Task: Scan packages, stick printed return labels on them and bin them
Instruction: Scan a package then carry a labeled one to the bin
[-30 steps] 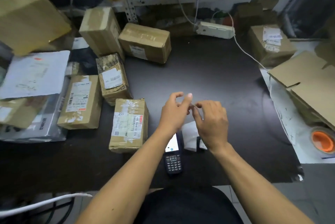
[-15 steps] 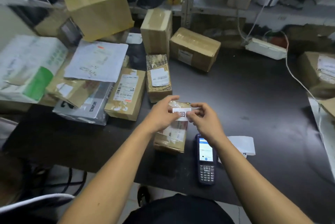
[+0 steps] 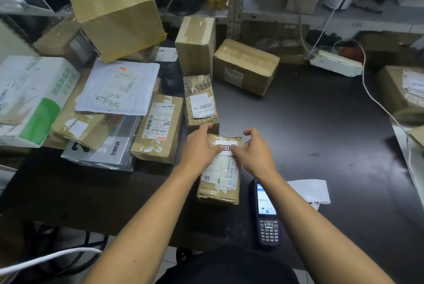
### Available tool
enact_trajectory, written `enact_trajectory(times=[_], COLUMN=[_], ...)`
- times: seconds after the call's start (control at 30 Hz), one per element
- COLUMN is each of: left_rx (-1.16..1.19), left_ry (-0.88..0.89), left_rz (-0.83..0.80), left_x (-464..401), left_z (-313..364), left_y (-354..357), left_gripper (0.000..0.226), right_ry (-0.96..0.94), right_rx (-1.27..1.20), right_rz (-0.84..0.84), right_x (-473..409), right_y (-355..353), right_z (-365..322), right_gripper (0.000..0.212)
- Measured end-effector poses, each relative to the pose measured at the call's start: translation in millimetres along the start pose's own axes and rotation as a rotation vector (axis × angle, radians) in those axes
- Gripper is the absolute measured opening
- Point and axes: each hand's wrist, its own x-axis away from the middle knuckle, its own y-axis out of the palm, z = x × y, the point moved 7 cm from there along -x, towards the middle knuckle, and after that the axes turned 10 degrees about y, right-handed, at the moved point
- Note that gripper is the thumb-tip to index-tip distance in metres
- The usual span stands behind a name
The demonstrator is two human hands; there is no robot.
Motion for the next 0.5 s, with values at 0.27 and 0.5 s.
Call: enact_trajectory(times=[0.27,0.5], left_rx=[0.353,0.502], left_ry=[-0.094,-0.039], left_rz=[-0.044,0.016], left_x=[7.1,32.8], left_z=[-24.8,-35.4], left_y=[15.5,15.5], left_gripper=[0.054,0.05], right_ry=[0.172,0.036], right_rx=[-0.267,-0.286], right_rz=[-0.09,-0.072], right_x=[2.4,33.4], right_y=[5.4,-4.8], right_z=[30.2,46.3], right_gripper=[0.032,0.043])
